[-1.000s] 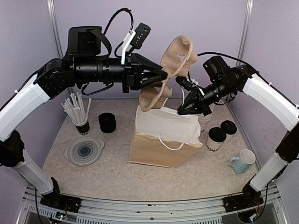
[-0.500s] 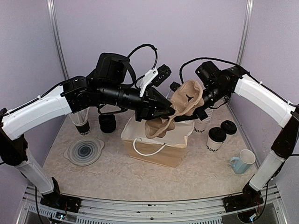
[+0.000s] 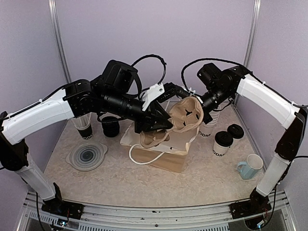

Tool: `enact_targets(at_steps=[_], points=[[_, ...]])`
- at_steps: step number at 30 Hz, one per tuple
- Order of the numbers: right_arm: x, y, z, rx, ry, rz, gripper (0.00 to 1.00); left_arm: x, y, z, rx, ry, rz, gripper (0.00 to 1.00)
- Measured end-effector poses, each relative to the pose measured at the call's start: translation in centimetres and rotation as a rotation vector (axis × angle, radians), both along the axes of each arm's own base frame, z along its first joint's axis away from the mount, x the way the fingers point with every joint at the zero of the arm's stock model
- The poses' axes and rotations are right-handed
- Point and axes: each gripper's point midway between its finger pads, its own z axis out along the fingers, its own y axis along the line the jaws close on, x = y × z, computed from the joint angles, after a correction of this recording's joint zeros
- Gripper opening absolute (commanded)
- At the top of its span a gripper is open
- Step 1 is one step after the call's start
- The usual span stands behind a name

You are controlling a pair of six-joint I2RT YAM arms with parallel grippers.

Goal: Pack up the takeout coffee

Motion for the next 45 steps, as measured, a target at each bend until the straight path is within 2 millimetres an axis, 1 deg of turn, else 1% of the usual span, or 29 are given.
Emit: enact_targets(at_steps=[6,9,16,22,28,31,38,39,41,45], points=[[-0.6,0.3,1.0,0.013,-0.008,0.048,0.00,-0.4,0.5,-0.2,0.045,-0.013,-0.006,0.24],[-0.9,0.2,1.1,0.012,-0.014,0.060,0.00,-0.6,0.8,-0.4,0.074,-0.027,0.002,0.24],[-1.0,0.3,0.6,-0.002,0.000,0.078,0.00,-0.9,1.8,-1.9,0.179,-0.052,0.034,0.23],[-0.8,0.4,0.1,-0.028,-0.001,0.072,0.00,-1.2,1.7,-3.0,0.268,-0.070,0.058,0.23],[-0.4,0.6,-0.1,-0.041,-0.003,0.046,0.00,-2.2,1.9,-5.6,0.371,-0.049,0.063,0.24],[-0.3,0.8,0.0,-0.040,-0.004,0.039,0.00,-2.6,1.9,-5.8,0.380,-0.040,0.071,0.23],[-0.2,0.9,0.0,-0.042,-0.008,0.031,0.00,-2.6,2.6,-6.5,0.413,-0.003,0.112,0.23],[-0.2,0.9,0.0,-0.042,-0.008,0.031,0.04,-2.7,2.6,-6.5,0.415,0.003,0.115,0.24],[-0.1,0.9,0.0,-0.042,-0.010,0.030,0.20,-2.7,2.6,-6.6,0.417,0.011,0.120,0.24],[0.1,1.0,0.1,-0.045,-0.017,0.021,0.40,-2.9,2.9,-7.1,0.440,0.031,0.126,0.24]])
